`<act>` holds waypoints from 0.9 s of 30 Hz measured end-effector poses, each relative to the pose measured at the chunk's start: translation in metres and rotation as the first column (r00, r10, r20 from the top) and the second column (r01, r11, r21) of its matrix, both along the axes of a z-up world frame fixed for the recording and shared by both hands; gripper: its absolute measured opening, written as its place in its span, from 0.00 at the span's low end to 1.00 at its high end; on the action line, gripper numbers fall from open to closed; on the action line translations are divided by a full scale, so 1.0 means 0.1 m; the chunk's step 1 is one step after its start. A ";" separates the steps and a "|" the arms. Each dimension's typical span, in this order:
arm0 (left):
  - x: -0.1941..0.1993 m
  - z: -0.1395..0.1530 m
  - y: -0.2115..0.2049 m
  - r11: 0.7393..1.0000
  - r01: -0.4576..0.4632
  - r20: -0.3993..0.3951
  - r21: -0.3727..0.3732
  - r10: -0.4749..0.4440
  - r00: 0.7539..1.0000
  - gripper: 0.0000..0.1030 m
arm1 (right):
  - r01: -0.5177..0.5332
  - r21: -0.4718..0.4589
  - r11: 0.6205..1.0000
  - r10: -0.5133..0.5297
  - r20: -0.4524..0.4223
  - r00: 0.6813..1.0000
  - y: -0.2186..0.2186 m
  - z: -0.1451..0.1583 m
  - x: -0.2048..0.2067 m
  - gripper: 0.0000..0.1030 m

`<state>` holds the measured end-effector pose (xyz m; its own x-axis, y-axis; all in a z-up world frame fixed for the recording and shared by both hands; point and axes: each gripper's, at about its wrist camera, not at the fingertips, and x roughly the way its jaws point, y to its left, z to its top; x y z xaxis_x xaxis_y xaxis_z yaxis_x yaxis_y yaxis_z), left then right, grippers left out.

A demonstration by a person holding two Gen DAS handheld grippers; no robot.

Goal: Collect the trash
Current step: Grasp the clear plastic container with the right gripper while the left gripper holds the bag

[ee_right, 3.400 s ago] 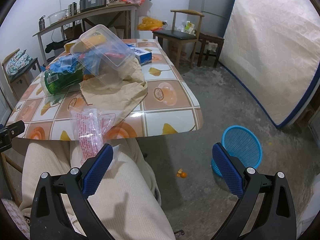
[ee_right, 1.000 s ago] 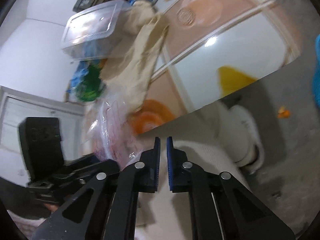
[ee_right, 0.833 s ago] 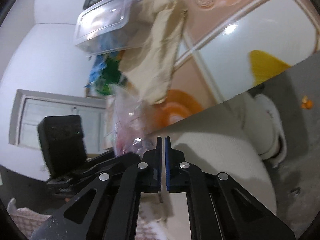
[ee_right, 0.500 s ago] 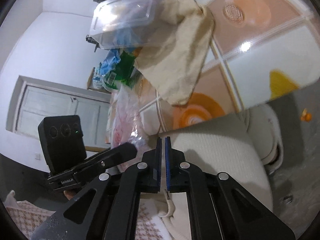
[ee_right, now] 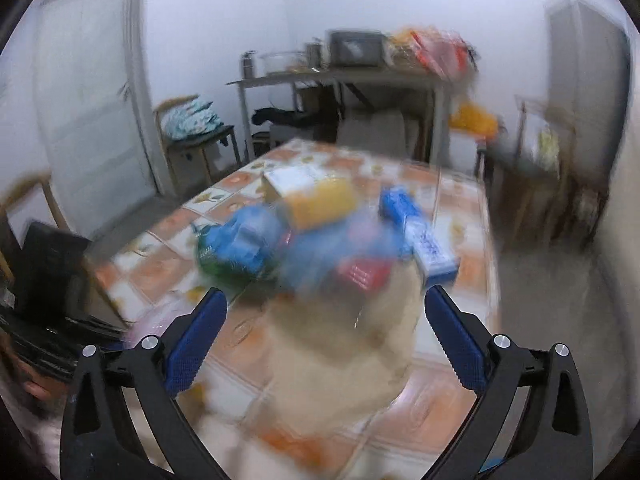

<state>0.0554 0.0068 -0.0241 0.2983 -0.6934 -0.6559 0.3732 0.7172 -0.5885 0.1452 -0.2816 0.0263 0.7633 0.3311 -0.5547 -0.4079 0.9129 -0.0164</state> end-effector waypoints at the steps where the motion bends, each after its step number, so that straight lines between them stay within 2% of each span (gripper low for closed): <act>1: 0.03 -0.01 0.02 1.000 -0.009 0.004 -0.001 0.009 1.000 0.25 | -0.025 -0.043 0.999 0.025 0.007 1.000 0.02 -0.01 0.09 0.93; 3: 0.06 -0.03 0.10 1.000 -0.023 0.001 -0.008 0.023 1.000 0.25 | -0.067 -0.139 0.988 0.068 0.007 0.998 0.10 -0.08 0.31 0.93; 5: 0.11 -0.07 0.17 0.999 -0.032 -0.006 -0.015 0.032 0.999 0.25 | -0.113 -0.182 0.977 0.113 -0.012 0.994 0.16 -0.15 0.58 0.93; 8: 0.18 -0.14 0.16 0.999 -0.029 -0.018 -0.022 0.028 0.999 0.25 | -0.162 -0.185 0.969 0.154 -0.058 0.986 0.18 -0.21 0.82 0.93; 13: 0.26 -0.19 0.17 0.999 -0.010 -0.024 -0.033 0.009 1.000 0.25 | -0.265 -0.179 0.947 0.241 -0.147 0.959 0.17 -0.23 0.95 0.93; 19: 0.24 -0.21 0.23 0.999 0.008 -0.016 -0.042 -0.009 1.000 0.25 | -0.305 -0.196 0.932 0.265 -0.206 0.942 0.29 -0.33 1.04 0.93; 23: 0.24 -0.21 0.26 0.999 0.001 -0.023 -0.043 -0.002 1.000 0.25 | -0.314 -0.223 0.923 0.275 -0.188 0.943 0.36 -0.40 0.99 0.92; 27: 0.19 -0.11 0.34 0.999 -0.011 -0.011 -0.042 0.010 1.000 0.25 | -0.286 -0.202 0.937 0.261 -0.141 0.955 0.28 -0.31 0.91 0.87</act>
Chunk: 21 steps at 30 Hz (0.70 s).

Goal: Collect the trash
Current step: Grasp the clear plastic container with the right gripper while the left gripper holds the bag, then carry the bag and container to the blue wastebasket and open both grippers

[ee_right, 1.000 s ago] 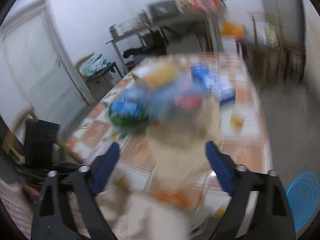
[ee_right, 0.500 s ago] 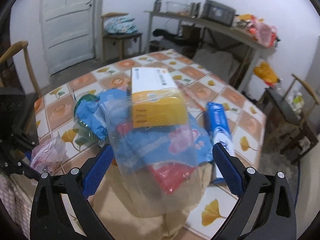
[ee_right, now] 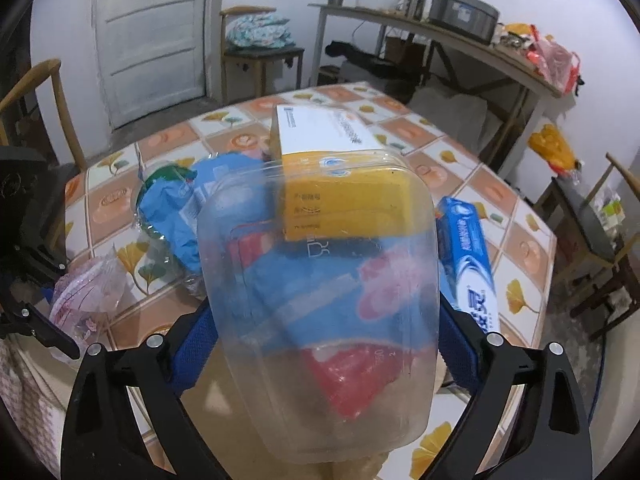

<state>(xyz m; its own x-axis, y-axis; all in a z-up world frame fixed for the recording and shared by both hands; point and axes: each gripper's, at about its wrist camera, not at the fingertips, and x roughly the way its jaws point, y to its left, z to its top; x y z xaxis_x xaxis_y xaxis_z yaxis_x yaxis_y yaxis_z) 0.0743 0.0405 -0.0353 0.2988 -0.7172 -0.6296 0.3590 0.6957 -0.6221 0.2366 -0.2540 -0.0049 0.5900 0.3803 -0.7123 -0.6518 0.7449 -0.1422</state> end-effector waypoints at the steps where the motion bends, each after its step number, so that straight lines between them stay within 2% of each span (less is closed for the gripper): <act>1: 0.02 0.03 0.00 1.000 -0.004 0.003 0.002 0.004 1.000 0.25 | 0.005 0.010 1.000 -0.005 0.006 1.000 -0.03 0.02 -0.01 0.87; 6: -0.02 0.11 0.08 0.999 -0.028 0.028 0.016 0.027 0.999 0.25 | 0.051 0.103 0.993 -0.056 0.041 0.998 -0.23 0.23 -0.12 0.86; 11: -0.10 0.24 0.06 0.999 -0.048 0.061 0.025 0.047 0.997 0.25 | 0.109 0.241 0.964 -0.129 0.069 0.989 -0.51 0.44 -0.27 0.85; 13: -0.11 0.30 0.01 0.998 -0.052 0.075 0.024 0.050 0.996 0.25 | 0.139 0.314 0.939 -0.170 0.073 0.983 -0.66 0.52 -0.33 0.85; 17: -0.17 0.46 -0.09 0.998 -0.057 0.126 0.020 0.054 0.991 0.25 | 0.205 0.462 0.863 -0.269 0.078 0.960 -1.01 0.68 -0.48 0.85; 21: -0.17 0.64 -0.22 0.998 -0.053 0.191 0.027 0.047 0.981 0.25 | 0.237 0.564 0.791 -0.345 0.091 0.934 -1.38 0.83 -0.72 0.85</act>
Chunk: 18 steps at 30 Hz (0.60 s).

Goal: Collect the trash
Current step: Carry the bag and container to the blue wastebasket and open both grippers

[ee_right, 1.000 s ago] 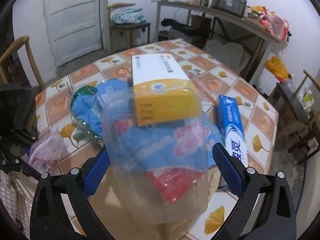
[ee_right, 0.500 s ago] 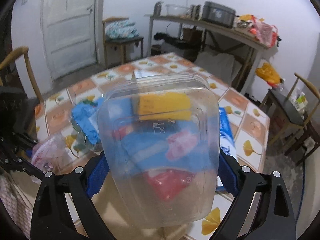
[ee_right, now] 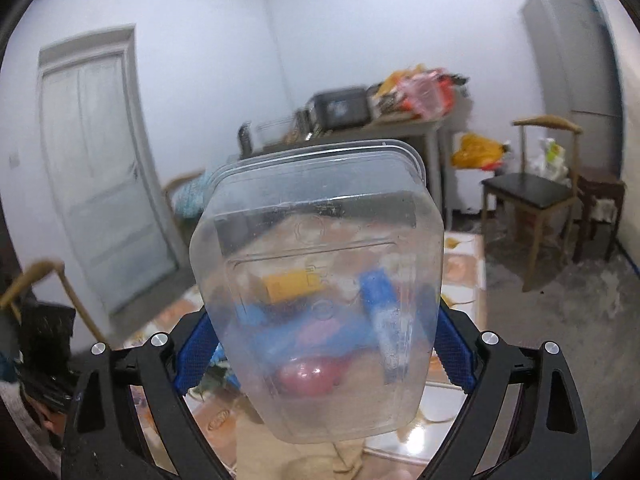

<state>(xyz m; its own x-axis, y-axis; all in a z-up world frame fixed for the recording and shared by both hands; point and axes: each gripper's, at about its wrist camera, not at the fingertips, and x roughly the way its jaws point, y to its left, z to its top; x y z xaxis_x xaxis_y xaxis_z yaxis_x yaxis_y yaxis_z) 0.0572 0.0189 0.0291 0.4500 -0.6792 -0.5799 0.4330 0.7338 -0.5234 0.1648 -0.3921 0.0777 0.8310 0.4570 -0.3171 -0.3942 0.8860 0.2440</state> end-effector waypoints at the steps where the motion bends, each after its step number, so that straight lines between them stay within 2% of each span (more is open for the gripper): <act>1: 0.02 0.04 -0.03 1.000 0.004 0.011 0.001 -0.004 1.000 0.25 | 0.018 0.025 1.000 -0.018 0.010 1.000 -0.10 0.03 -0.07 0.85; 5: 0.11 0.24 -0.30 0.998 0.054 0.085 0.034 -0.056 0.995 0.25 | 0.129 0.123 0.984 -0.135 0.046 0.990 -0.59 0.14 -0.47 0.85; 9: 0.25 0.39 -0.78 0.987 0.151 0.119 0.050 -0.156 0.981 0.25 | 0.290 0.150 0.945 -0.302 0.064 0.951 -1.08 0.15 -0.97 0.85; 14: 0.48 0.42 -1.68 0.942 0.332 0.091 0.049 -0.336 0.938 0.25 | 0.467 0.169 0.868 -0.472 -0.010 0.882 -1.62 -0.07 -1.51 0.85; 18: 0.62 0.27 -2.54 0.877 0.480 0.009 0.028 -0.480 0.877 0.25 | 0.606 0.180 0.775 -0.586 -0.155 0.795 -2.03 -0.47 -1.79 0.85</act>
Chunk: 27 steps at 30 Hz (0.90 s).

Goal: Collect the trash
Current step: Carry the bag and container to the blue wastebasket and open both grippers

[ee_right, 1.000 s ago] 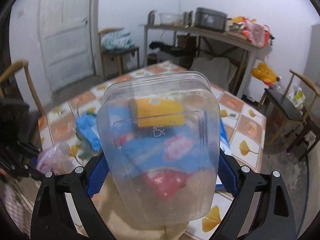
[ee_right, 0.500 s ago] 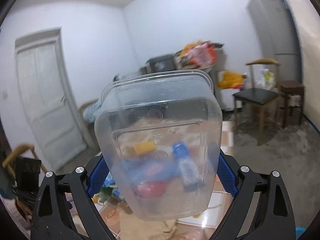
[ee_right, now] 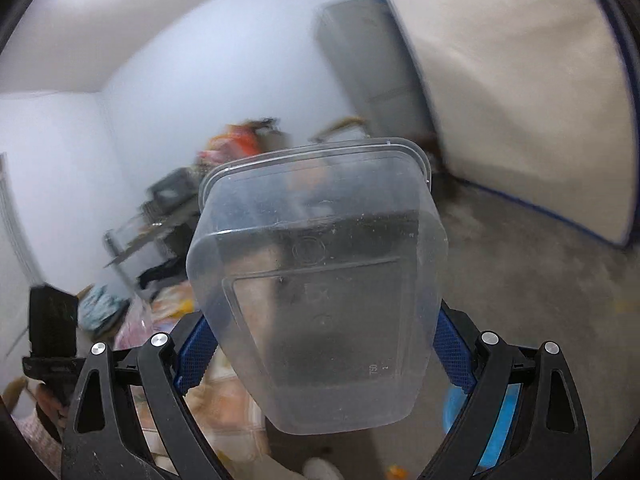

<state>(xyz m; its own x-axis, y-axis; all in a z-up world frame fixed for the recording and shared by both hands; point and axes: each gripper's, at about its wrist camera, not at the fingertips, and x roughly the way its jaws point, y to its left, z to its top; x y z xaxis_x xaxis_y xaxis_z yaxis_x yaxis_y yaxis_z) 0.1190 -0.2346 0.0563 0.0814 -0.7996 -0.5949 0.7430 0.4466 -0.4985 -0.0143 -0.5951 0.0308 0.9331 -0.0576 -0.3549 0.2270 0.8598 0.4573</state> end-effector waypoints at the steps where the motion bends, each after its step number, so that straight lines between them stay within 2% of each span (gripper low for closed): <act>1: 0.05 -0.08 -0.32 0.998 0.062 -0.039 0.009 -0.061 0.997 0.25 | 0.033 0.020 0.999 -0.032 -0.028 0.999 -0.09 -0.10 -0.04 0.85; 5: 0.16 -0.40 -1.30 0.978 0.194 -0.127 0.083 -0.182 0.975 0.25 | 0.167 0.162 0.973 -0.144 -0.144 0.979 -0.50 -0.59 -0.12 0.85; 8: 0.16 -0.79 -2.04 0.950 0.264 -0.183 0.167 -0.233 0.955 0.25 | 0.290 0.289 0.912 -0.214 -0.266 0.940 -0.82 -1.08 -0.11 0.85; 10: 0.16 -1.06 -2.44 0.933 0.292 -0.220 0.211 -0.246 0.944 0.25 | 0.347 0.342 0.873 -0.233 -0.333 0.914 -0.97 -1.35 -0.07 0.85; 13: 0.23 -1.56 -3.04 0.912 0.307 -0.304 0.271 -0.221 0.927 0.29 | 0.437 0.392 0.809 -0.253 -0.438 0.862 -1.12 -1.82 -0.08 0.85; 14: 0.23 -1.69 -3.15 0.909 0.302 -0.317 0.288 -0.208 0.925 0.33 | 0.465 0.395 0.792 -0.261 -0.471 0.843 -1.17 -1.94 -0.03 0.85; 15: 0.26 -1.82 -3.27 0.904 0.296 -0.329 0.308 -0.190 0.925 0.46 | 0.492 0.400 0.773 -0.260 -0.508 0.821 -1.24 -2.11 -0.01 0.85; 17: 0.34 -2.06 -3.47 0.890 0.266 -0.344 0.370 -0.134 0.929 0.60 | 0.509 0.425 0.749 -0.244 -0.537 0.807 -1.33 -2.31 0.03 0.87; 20: 0.31 -2.18 -3.54 0.904 0.230 -0.380 0.361 -0.083 0.921 0.67 | 0.539 0.447 0.714 -0.217 -0.591 0.777 -1.52 -2.63 0.13 0.88; 23: 0.17 -2.14 -3.59 0.903 0.225 -0.377 0.367 -0.076 0.923 0.67 | 0.561 0.441 0.700 -0.208 -0.626 0.751 -1.55 -2.75 0.22 0.88; 25: 0.14 -2.04 -3.50 0.912 0.220 -0.367 0.347 -0.083 0.926 0.67 | 0.569 0.425 0.704 -0.204 -0.646 0.735 -1.61 -2.77 0.27 0.88; 27: 0.14 -1.82 -3.36 0.926 0.213 -0.342 0.313 -0.099 0.934 0.67 | 0.561 0.401 0.724 -0.198 -0.659 0.726 -1.61 -2.75 0.29 0.88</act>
